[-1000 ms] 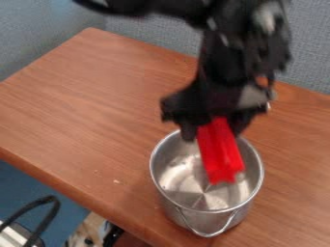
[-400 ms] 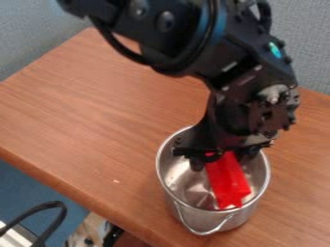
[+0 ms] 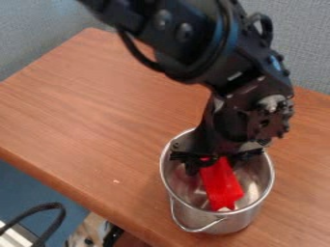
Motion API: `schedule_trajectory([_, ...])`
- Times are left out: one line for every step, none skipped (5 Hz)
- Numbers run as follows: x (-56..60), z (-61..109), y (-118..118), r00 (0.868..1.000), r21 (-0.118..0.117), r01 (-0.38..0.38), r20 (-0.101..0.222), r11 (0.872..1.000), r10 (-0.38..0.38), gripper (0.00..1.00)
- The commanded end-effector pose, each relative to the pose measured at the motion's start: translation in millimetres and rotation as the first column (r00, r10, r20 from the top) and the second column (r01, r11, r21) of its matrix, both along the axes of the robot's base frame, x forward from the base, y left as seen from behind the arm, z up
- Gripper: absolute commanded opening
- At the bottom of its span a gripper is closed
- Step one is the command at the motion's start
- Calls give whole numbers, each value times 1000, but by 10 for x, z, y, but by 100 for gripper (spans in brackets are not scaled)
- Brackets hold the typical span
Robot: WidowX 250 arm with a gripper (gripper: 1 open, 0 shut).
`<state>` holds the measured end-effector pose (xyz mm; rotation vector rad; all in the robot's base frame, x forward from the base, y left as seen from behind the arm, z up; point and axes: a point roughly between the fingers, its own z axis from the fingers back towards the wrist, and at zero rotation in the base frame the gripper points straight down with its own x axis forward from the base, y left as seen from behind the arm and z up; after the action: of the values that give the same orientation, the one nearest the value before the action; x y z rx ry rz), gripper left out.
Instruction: Put the red object in the metal pot
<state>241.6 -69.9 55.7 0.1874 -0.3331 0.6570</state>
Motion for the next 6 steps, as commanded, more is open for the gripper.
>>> schedule_trajectory([146, 113, 8, 999, 6, 3, 35, 1000, -3, 100])
schedule_trajectory([92, 251, 4, 1000, 12, -5, 25, 1000, 5, 100])
schedule_trajectory([53, 340, 3, 1000, 9, -18, 19, 1000, 18, 100])
schedule_trajectory([104, 302, 68, 1000, 12, -29, 6, 1000, 29, 100])
schedule_trajectory([163, 256, 118, 999, 19, -38, -3, 999, 38, 100])
schedule_trajectory([160, 124, 121, 998, 26, -63, -9, 998, 64, 0])
